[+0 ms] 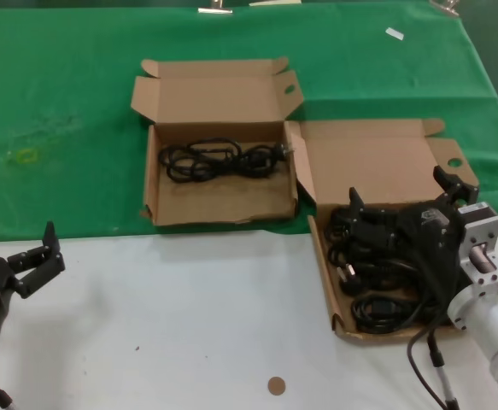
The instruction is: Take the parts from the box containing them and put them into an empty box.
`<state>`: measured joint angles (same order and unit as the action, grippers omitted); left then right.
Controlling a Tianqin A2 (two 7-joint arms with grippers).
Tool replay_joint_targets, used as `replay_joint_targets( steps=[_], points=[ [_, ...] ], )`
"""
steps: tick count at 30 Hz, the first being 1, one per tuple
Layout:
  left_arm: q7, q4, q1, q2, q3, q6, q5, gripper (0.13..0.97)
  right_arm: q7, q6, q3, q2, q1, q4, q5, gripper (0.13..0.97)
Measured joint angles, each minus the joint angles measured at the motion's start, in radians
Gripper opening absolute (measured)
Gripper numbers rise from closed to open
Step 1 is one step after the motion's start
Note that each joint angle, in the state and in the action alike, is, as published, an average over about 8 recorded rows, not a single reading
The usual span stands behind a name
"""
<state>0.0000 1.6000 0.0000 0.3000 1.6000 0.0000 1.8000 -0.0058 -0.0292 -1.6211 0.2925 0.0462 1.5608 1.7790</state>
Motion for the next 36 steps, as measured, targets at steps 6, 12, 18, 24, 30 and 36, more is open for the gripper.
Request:
replay_joint_targets(
  steps=[6, 12, 18, 24, 30, 36],
  points=[
    [0.000, 0.000, 0.000, 0.000, 0.000, 0.000, 0.000, 0.966, 0.000, 0.000, 0.000, 0.000, 0.000, 0.000, 0.000, 0.966],
    [0.000, 0.000, 0.000, 0.000, 0.000, 0.000, 0.000, 0.966, 0.000, 0.000, 0.000, 0.000, 0.000, 0.000, 0.000, 0.966],
    [0.000, 0.000, 0.000, 0.000, 0.000, 0.000, 0.000, 0.966, 0.000, 0.000, 0.000, 0.000, 0.000, 0.000, 0.000, 0.966],
    [0.000, 0.000, 0.000, 0.000, 0.000, 0.000, 0.000, 0.966, 0.000, 0.000, 0.000, 0.000, 0.000, 0.000, 0.000, 0.966],
    [0.000, 0.000, 0.000, 0.000, 0.000, 0.000, 0.000, 0.966, 0.000, 0.000, 0.000, 0.000, 0.000, 0.000, 0.000, 0.966],
    [0.000, 0.000, 0.000, 0.000, 0.000, 0.000, 0.000, 0.966, 0.000, 0.000, 0.000, 0.000, 0.000, 0.000, 0.000, 0.966]
  ],
)
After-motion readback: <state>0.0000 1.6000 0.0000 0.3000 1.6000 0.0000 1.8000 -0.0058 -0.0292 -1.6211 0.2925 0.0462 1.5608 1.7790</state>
